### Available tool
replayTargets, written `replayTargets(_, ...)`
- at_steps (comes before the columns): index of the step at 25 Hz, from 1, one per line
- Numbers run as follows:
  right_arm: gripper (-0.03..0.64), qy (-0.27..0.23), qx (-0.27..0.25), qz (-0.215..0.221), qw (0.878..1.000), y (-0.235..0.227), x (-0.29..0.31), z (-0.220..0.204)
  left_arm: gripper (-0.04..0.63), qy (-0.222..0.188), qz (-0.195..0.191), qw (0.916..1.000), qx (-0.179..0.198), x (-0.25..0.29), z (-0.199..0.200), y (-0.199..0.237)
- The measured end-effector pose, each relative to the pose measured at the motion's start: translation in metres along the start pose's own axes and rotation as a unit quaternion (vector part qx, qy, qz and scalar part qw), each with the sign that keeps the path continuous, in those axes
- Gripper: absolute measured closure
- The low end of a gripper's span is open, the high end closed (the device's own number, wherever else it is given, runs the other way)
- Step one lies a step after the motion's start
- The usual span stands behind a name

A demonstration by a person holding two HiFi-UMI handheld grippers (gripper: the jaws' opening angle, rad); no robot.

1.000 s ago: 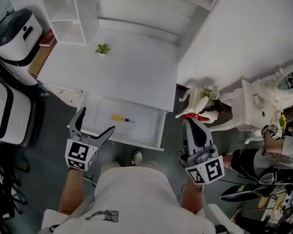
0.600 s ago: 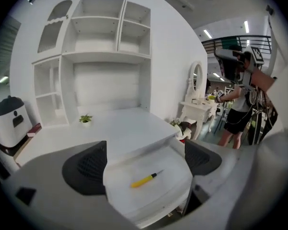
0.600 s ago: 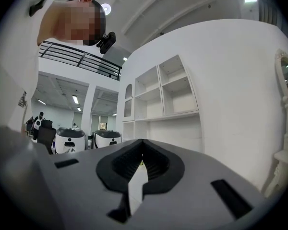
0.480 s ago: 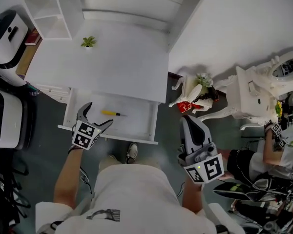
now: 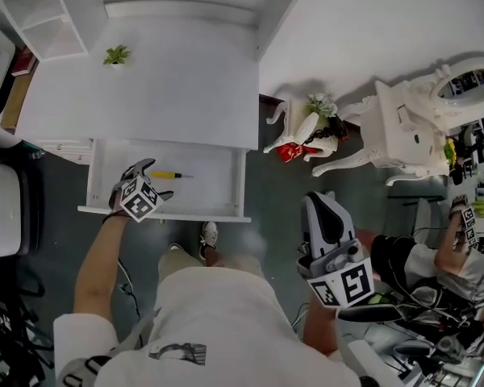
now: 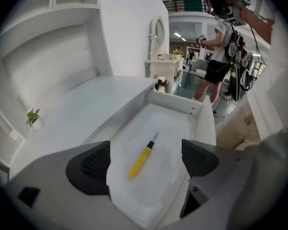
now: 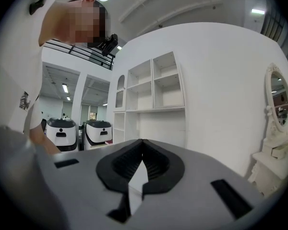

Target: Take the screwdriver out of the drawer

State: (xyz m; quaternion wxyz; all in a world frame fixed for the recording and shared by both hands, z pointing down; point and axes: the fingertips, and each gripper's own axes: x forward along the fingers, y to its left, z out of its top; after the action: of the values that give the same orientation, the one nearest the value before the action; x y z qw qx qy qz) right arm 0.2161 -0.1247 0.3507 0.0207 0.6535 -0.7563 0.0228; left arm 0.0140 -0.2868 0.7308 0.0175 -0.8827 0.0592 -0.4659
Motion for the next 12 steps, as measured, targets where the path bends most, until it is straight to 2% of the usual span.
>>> replayTargets(4, 0.607, 0.013, 0.002, -0.02, 1.0, -0.002, -0.01, -0.006, 0.143, 0.046, -0.034, 0.9973, 0.046, 0.032, -0.016, -0.004)
replayTargets(8, 0.607, 0.027, 0.006, -0.043, 0.999, -0.005, -0.022, -0.015, 0.226, 0.077, -0.047, 0.994, 0.062, 0.058, -0.031, -0.004)
replayTargets(12, 0.607, 0.04, 0.011, -0.066, 0.997, -0.008, -0.036, -0.024, 0.232, 0.092, -0.053, 0.9916, 0.074, 0.076, -0.038, -0.003)
